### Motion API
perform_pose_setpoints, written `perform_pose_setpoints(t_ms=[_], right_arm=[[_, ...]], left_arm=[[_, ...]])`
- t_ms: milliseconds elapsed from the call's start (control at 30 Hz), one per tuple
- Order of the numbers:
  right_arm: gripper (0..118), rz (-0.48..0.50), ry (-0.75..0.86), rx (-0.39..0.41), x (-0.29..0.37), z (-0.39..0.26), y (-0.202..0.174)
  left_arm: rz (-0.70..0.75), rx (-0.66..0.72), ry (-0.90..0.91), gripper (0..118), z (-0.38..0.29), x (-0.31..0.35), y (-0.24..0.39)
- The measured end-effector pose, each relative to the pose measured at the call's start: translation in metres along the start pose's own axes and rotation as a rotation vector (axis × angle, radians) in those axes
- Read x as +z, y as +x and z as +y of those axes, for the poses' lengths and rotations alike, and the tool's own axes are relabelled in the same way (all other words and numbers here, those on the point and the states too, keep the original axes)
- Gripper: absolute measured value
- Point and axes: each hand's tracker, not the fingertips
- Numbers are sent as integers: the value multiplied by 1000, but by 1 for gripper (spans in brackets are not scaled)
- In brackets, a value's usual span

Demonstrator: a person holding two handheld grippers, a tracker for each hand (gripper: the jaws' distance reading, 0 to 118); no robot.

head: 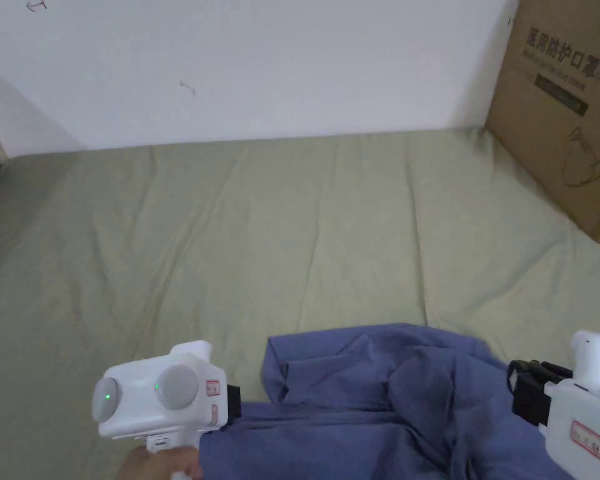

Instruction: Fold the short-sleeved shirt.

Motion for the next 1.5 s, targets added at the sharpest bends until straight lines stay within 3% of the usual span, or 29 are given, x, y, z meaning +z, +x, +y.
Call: perform_pose_setpoints(t_ms=[133,167,200,233,267,300,433,467,500,533,600,633,667,700,800,900,1000,1233,1400,1500], right_arm=[[0,184,-44,1,-41,46,-1],[12,192,-71,41,-59,60,-7],[43,179,-118,103,-77,73,-14],[83,185,-180,180,-102,86,-23],[107,206,-238,256,-129,93,-30],[107,205,-256,303,-153,96,-37],[107,143,-515,421,-250,87,-59],[104,129,-589,433,-270,77,-59],[91,109,-650,441,-286,69,-58],[81,51,-708,427,-300,59,-53],[74,114,-599,329,-290,62,-45],[57,101,-621,310,-282,65,-41],[30,115,-600,345,-273,66,-42],[12,108,-582,380,-269,67,-43],[9,89,-596,360,-266,71,-42],[9,84,-547,229,-249,87,-34],[8,116,-451,167,-210,121,-23],[8,123,-165,82,-64,220,9],[8,186,-9,-3,36,262,32],[8,208,28,-6,71,280,38]], left_arm=[[-62,-3,59,7,0,30,-2],[-64,-7,71,7,0,37,-1],[-65,-13,87,7,0,40,-3],[-67,-25,102,7,0,45,-3],[-62,-32,106,7,0,49,-2],[-57,-33,115,7,-1,52,-3],[-54,-24,122,7,-2,55,-9],[-59,-16,117,7,-2,54,-12],[-63,-3,116,7,-2,54,-14],[-66,-1,118,7,-2,55,-16],[-61,3,124,7,-2,57,-21],[-55,-4,126,7,-1,58,-23],[-49,-3,126,7,0,60,-25],[-50,-4,130,7,2,62,-26],[-45,11,160,7,7,73,-31],[-37,25,191,7,10,89,-35],[-1,-18,228,7,17,111,-35],[59,-23,394,7,35,190,-40],[108,-81,512,7,46,251,-31],[96,-54,560,7,54,280,-31]])
